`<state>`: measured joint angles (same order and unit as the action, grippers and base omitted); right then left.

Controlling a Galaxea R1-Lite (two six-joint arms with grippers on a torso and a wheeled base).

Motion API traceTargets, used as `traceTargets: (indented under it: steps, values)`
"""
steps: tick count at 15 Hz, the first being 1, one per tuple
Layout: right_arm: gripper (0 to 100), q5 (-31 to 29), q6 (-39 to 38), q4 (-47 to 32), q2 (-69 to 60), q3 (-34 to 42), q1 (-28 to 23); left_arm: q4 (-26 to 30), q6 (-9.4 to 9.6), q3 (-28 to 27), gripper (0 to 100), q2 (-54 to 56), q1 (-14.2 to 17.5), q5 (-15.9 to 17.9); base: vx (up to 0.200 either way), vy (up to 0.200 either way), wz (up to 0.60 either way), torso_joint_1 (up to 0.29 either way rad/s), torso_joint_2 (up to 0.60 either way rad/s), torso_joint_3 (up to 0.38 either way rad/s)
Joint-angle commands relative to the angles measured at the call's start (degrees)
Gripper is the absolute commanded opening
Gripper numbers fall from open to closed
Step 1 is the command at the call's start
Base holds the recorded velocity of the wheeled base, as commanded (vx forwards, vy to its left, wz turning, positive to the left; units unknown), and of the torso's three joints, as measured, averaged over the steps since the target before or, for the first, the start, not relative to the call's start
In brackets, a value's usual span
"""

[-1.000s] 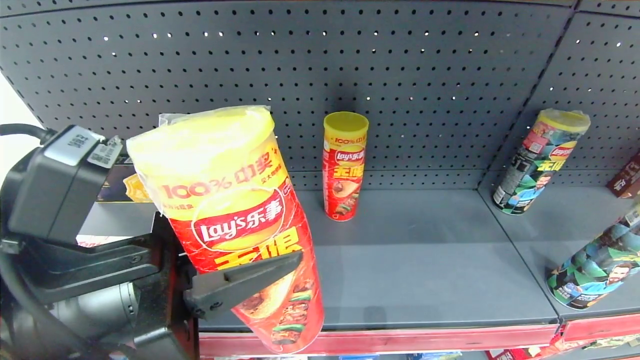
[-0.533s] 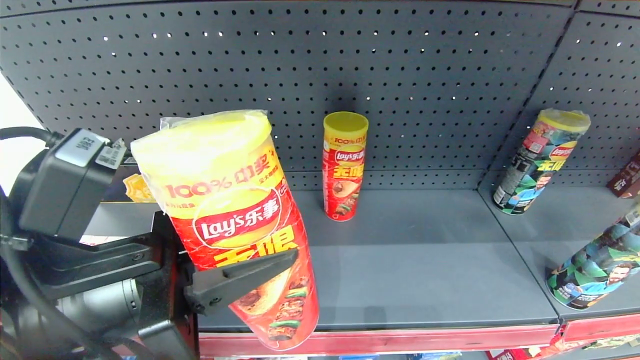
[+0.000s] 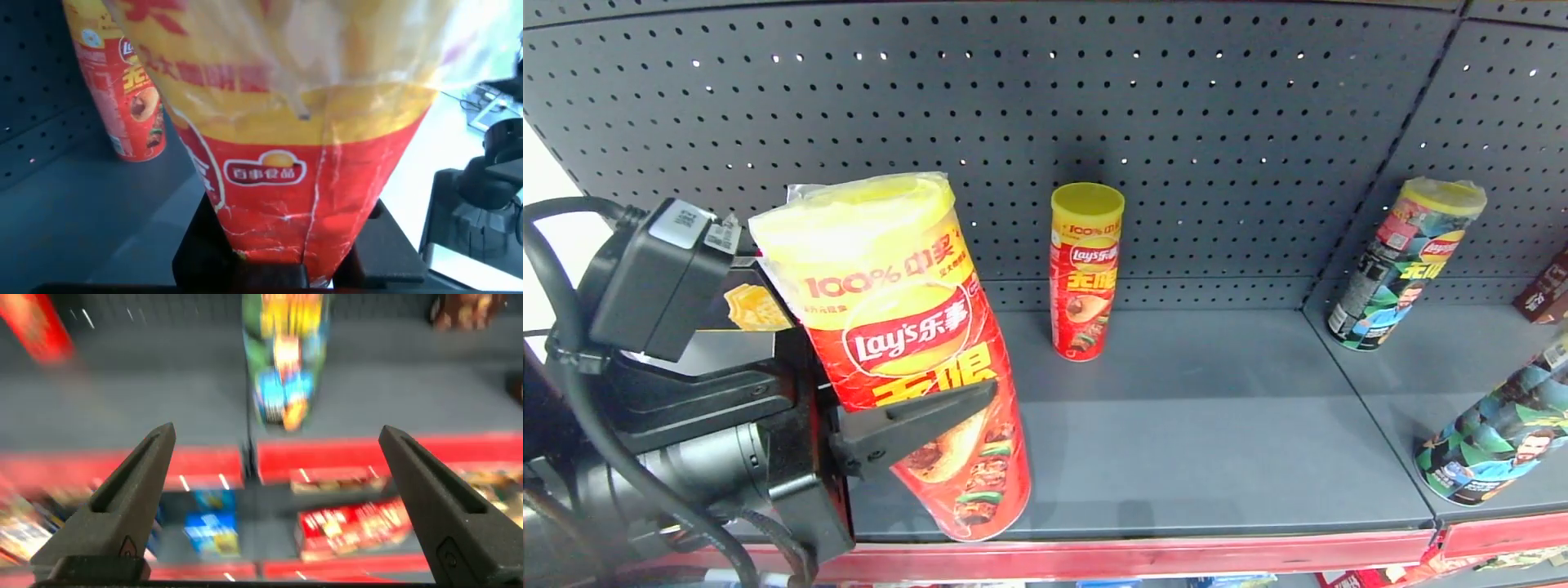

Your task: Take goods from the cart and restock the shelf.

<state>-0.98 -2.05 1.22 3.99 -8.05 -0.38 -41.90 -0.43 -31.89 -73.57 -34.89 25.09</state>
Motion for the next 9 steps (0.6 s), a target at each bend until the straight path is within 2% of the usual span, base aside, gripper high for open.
traceTargets:
  steps: [1, 2, 3, 5, 9]
  values:
    - [100, 2.73, -1.38, 2.38, 17.37, -12.70, 3.28, -0.02, -0.01, 0.16, 0, -0.26, 0.70, 0.66, 0.000, 0.000, 0.00, 0.000, 0.00, 0.000]
    - [100, 2.73, -1.38, 2.38, 17.37, -12.70, 3.28, -0.02, -0.01, 0.16, 0, -0.26, 0.70, 0.66, 0.000, 0.000, 0.00, 0.000, 0.00, 0.000]
    - [100, 4.40, 2.84, 2.38, 20.97, -15.68, 7.15, -0.02, 0.08, 0.87, 0, 0.01, 0.61, 0.75, 0.000, 0.000, 0.00, 0.000, 0.00, 0.000]
    - [100, 6.34, 5.56, 2.38, 25.63, -19.55, 10.75, -0.02, 0.08, 1.30, 0, 0.01, 0.61, 0.75, 0.000, 0.000, 0.00, 0.000, 0.00, 0.000]
    - [100, 7.57, 5.83, 2.91, 39.08, -28.69, 21.12, -0.02, -0.01, 1.48, 0, 0.09, 0.70, 0.75, 0.000, 0.000, 0.00, 0.000, 0.00, 0.000]
